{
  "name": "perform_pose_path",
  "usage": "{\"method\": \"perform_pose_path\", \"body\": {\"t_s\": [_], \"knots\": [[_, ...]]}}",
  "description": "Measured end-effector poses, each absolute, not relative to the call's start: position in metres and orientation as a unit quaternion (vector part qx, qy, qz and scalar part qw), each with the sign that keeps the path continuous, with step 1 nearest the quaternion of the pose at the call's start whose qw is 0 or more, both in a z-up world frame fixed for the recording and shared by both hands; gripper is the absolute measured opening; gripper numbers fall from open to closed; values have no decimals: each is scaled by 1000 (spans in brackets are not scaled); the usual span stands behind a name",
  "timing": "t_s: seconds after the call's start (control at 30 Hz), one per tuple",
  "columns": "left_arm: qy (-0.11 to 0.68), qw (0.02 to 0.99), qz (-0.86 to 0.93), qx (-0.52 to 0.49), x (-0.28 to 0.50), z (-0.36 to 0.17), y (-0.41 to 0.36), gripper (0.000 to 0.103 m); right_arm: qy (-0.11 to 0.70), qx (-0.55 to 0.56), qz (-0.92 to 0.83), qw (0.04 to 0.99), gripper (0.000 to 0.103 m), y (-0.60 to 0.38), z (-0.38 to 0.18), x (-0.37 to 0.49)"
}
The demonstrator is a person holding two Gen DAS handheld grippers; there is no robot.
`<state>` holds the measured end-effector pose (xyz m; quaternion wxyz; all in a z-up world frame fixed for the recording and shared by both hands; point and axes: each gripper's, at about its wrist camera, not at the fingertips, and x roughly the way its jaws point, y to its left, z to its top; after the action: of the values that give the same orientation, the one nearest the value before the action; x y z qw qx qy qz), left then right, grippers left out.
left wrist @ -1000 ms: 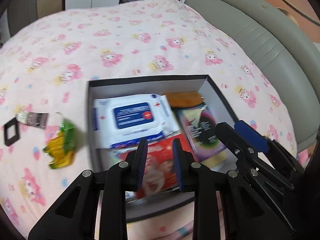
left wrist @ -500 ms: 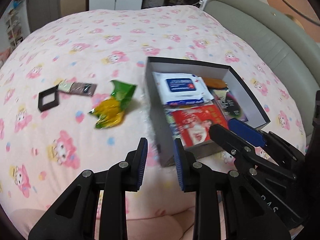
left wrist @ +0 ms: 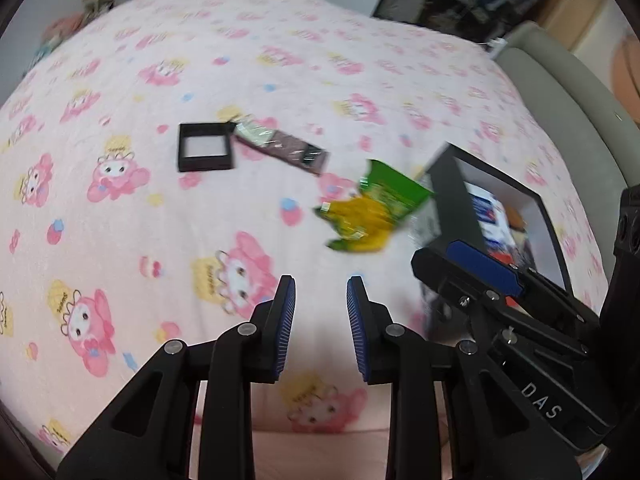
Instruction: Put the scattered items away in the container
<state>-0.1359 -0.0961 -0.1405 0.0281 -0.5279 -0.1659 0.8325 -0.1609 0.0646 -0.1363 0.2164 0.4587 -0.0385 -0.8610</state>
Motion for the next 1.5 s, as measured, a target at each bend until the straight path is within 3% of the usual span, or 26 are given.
{"method": "perform_pose_path", "body": {"t_s": [0.2, 0.63, 0.9, 1.1, 1.5], "knots": [[-217, 10, 783, -583, -187, -183, -116, 28, 28, 479, -860, 175, 36, 57, -155, -219], [-341, 67, 711, -612, -229, -245, -111, 36, 6, 524, -837, 159, 40, 75, -195, -240], [-366, 45, 707, -604, -234, -249, -119, 42, 3, 569, -808, 152, 40, 62, -234, -229], [-354, 84, 696, -619, -261, -254, -92, 45, -90, 537, -828, 132, 43, 81, -218, -217], [-359, 134, 700, -602, -263, -256, -98, 45, -105, 522, -839, 110, 44, 86, -212, -214]]}}
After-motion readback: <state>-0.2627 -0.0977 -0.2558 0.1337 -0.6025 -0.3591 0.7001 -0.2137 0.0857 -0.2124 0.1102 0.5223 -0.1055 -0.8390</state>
